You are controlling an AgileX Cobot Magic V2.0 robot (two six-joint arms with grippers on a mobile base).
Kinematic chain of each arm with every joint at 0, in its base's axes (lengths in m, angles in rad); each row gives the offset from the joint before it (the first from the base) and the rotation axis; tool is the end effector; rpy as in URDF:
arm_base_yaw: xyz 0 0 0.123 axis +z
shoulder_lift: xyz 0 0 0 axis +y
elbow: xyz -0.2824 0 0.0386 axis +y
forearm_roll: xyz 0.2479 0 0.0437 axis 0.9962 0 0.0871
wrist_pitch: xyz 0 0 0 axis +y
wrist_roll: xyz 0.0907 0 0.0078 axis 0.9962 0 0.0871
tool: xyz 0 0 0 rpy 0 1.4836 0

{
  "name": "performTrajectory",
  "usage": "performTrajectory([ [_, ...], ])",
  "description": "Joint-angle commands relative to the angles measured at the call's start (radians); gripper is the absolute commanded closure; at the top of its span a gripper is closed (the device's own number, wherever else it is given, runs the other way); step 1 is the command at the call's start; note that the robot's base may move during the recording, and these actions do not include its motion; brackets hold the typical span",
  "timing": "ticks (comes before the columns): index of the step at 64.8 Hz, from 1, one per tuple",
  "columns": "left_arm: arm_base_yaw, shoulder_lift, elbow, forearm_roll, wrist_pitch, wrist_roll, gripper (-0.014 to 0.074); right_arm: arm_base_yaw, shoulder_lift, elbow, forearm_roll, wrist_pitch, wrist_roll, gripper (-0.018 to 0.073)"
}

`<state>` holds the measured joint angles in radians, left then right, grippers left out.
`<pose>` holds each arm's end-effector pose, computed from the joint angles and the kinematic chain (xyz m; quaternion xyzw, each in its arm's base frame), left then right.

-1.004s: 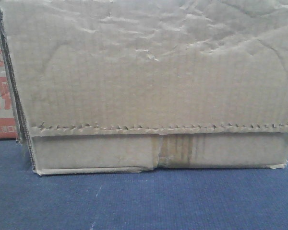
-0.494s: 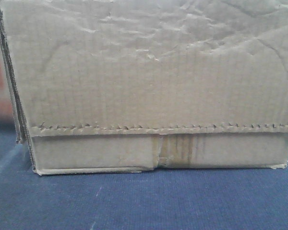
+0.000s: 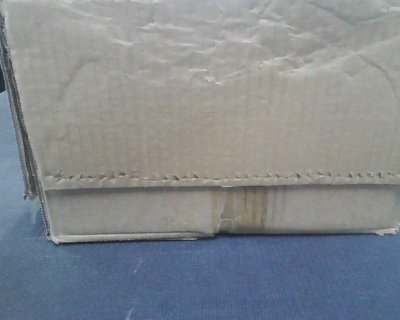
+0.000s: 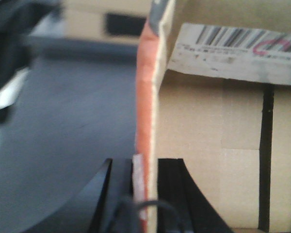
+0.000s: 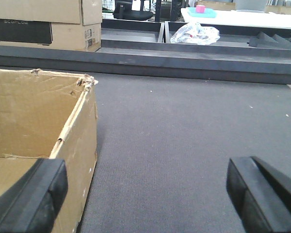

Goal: Stack two boxes on right shelf middle

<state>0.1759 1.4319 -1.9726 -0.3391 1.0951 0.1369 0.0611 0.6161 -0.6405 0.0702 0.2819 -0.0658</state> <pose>0.2683 0.0203 0.5357 -0.0035 0.8395 -0.0857 0.5366 0.1279 0.0096 0.3519 -0.0290 0.7639 0.0277 0.6441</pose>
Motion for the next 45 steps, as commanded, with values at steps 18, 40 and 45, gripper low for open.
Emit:
performTrajectory([
  [18, -0.364, 0.080, -0.016, 0.066, -0.012, -0.120, 0.0708, 0.000, 0.002, -0.006, -0.007, -0.006, 0.002, 0.0001],
  [40, -0.522, 0.263, -0.016, 0.162, -0.012, -0.214, 0.0708, 0.013, 0.002, -0.006, -0.007, -0.004, 0.002, 0.0001],
  [45, -0.522, 0.295, -0.016, 0.181, -0.010, -0.227, 0.0708, 0.013, 0.002, -0.006, -0.007, -0.004, 0.002, 0.0001],
])
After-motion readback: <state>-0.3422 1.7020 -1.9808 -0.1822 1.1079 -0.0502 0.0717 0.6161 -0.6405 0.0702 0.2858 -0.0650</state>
